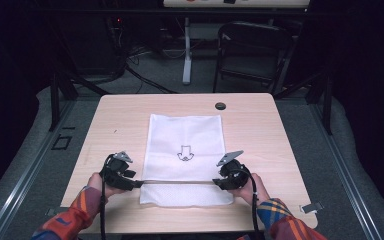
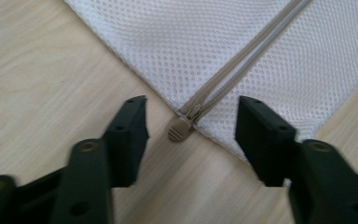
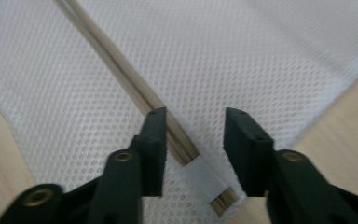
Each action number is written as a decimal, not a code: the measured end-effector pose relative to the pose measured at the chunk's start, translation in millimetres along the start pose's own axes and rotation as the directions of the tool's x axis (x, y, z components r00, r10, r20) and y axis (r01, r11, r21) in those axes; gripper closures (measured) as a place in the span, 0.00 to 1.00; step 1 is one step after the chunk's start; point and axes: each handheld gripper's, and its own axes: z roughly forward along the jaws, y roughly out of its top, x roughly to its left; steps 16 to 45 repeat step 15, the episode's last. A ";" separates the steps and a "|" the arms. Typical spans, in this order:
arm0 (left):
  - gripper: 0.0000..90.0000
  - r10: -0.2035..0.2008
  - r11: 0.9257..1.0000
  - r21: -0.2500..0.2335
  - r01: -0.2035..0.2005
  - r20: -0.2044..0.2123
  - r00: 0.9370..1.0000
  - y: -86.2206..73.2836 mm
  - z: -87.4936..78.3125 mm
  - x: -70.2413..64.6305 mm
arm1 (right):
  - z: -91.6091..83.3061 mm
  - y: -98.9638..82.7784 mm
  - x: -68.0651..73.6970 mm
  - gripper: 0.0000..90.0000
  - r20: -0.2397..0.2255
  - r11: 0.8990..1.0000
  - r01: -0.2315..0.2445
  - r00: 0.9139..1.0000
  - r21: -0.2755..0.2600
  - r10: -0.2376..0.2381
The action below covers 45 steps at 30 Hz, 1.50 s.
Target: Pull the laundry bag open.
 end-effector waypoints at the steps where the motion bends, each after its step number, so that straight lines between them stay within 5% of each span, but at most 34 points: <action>1: 0.36 -0.006 1.000 -0.009 0.006 -0.009 1.000 -0.2 -0.9 0.7 | -4.2 1.2 -1.0 0.43 -0.003 1.000 -0.004 1.000 -0.005 0.004; 5: 0.21 -0.025 0.999 -0.027 0.025 -0.026 0.999 -1.4 -4.5 4.6 | -18.8 -2.3 -7.7 0.17 0.028 0.999 -0.042 0.999 -0.010 0.042; 15: 0.16 -0.052 0.998 -0.047 0.050 -0.046 0.998 -4.3 -9.0 10.1 | -42.2 -23.4 -31.1 0.01 0.088 0.991 -0.135 0.987 0.011 0.133; 45: 0.16 -0.052 0.998 -0.047 0.050 -0.046 0.998 -4.3 -9.0 10.1 | -42.2 -23.4 -31.1 0.01 0.088 0.991 -0.135 0.987 0.011 0.133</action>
